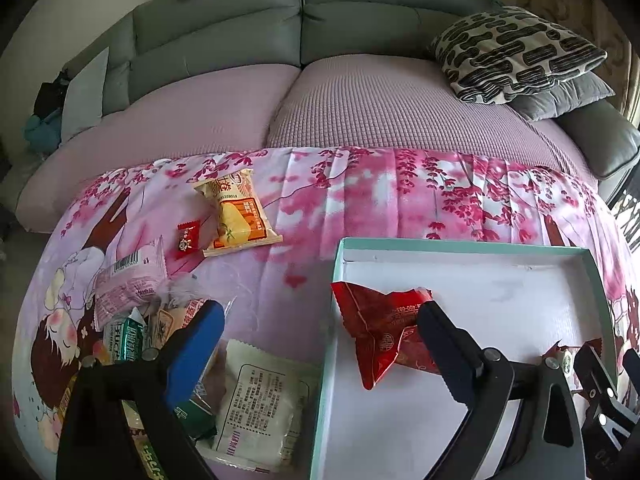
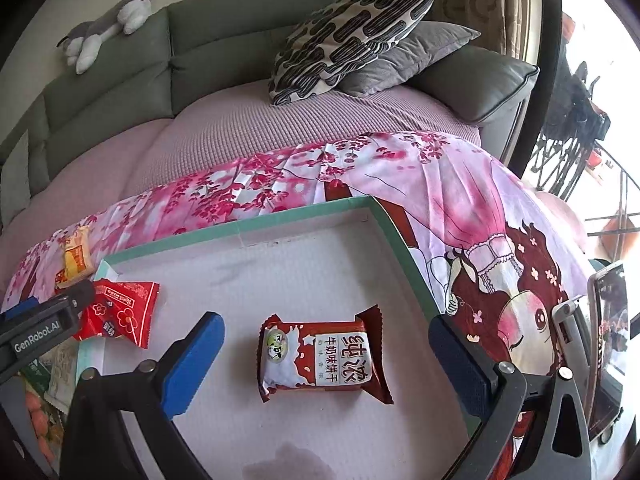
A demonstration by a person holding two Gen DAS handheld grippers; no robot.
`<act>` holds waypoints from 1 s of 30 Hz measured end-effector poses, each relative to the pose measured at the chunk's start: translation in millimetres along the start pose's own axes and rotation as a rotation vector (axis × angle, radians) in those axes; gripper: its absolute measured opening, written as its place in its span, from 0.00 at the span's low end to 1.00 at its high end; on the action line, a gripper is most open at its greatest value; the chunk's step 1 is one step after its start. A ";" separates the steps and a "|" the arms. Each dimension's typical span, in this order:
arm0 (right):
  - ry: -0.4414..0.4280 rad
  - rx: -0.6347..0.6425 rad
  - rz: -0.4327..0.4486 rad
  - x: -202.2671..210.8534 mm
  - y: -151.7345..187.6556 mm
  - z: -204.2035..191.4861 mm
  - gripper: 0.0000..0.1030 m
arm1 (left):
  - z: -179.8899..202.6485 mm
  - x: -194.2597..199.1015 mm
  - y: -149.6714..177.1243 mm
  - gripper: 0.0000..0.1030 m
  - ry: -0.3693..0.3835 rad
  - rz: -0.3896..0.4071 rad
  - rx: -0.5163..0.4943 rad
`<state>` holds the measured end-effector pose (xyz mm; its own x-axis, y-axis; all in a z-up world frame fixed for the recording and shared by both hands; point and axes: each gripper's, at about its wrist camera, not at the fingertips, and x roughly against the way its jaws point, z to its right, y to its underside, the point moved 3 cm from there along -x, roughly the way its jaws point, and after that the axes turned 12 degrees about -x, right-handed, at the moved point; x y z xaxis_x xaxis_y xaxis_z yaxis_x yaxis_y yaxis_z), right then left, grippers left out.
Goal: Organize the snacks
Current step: 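Open both grippers to release the packs in the tray, then move both tools back over the snack pile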
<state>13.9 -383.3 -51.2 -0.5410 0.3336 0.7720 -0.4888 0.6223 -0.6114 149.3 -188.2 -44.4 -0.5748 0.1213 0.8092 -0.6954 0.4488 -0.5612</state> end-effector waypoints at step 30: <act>0.001 0.062 -0.014 40.9 7.9 -19.2 1.00 | -79.9 44.7 54.2 0.99 -0.067 -0.010 0.074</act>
<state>1.1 -351.2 -21.1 -0.5333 0.3257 0.7807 -0.5376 0.5820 -0.6101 120.4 -87.8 -24.8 -0.5936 0.0561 0.8028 -0.7299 0.3827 -0.5665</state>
